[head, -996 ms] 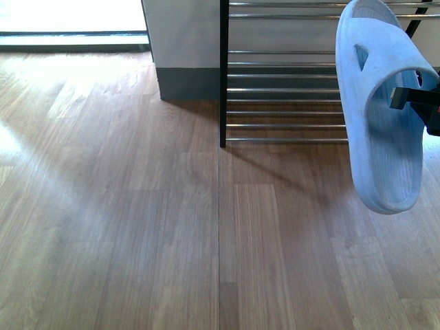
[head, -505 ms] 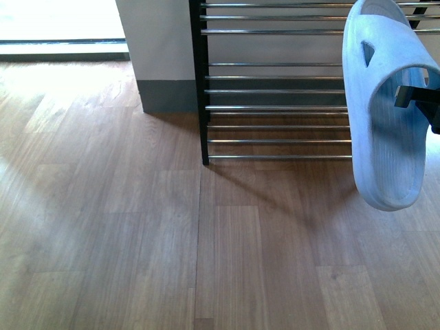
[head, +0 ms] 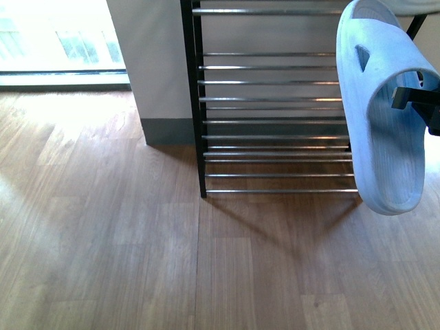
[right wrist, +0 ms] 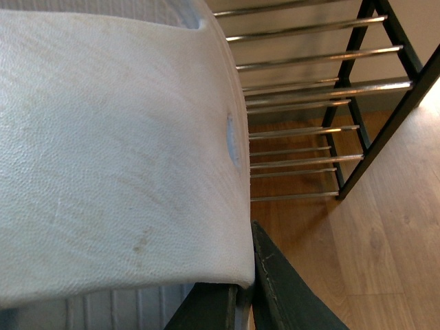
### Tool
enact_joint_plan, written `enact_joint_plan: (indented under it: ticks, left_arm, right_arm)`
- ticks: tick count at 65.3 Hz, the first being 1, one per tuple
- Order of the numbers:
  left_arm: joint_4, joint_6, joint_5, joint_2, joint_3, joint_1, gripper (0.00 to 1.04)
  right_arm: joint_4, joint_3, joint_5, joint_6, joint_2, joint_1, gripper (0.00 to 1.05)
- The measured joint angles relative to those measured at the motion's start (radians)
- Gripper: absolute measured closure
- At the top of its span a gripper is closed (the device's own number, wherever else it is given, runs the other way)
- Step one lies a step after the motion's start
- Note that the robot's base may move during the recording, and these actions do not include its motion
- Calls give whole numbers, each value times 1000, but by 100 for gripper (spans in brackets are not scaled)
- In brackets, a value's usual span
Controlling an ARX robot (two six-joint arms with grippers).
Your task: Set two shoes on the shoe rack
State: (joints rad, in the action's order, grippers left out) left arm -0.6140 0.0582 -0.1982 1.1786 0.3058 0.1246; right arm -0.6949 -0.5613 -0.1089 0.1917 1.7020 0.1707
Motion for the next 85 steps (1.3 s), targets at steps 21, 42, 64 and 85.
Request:
enact_joint_plan:
  ticks: [21,42,64,85]
  left_arm:
    - [0,0,0,2,0,0,103]
    - [0,0,0,1,0,0,103]
    - [0,-1,-1,0,0,0,103]
    - [0,-1,0,0,0,0,103]
  right_arm:
    - [0,-2,-2,0,0,0,103]
    - [0,-2,1,0,0,0,103]
    - [-389,-6,85,-93,122,21,103]
    - [8,-409,80,-192,328,104,103]
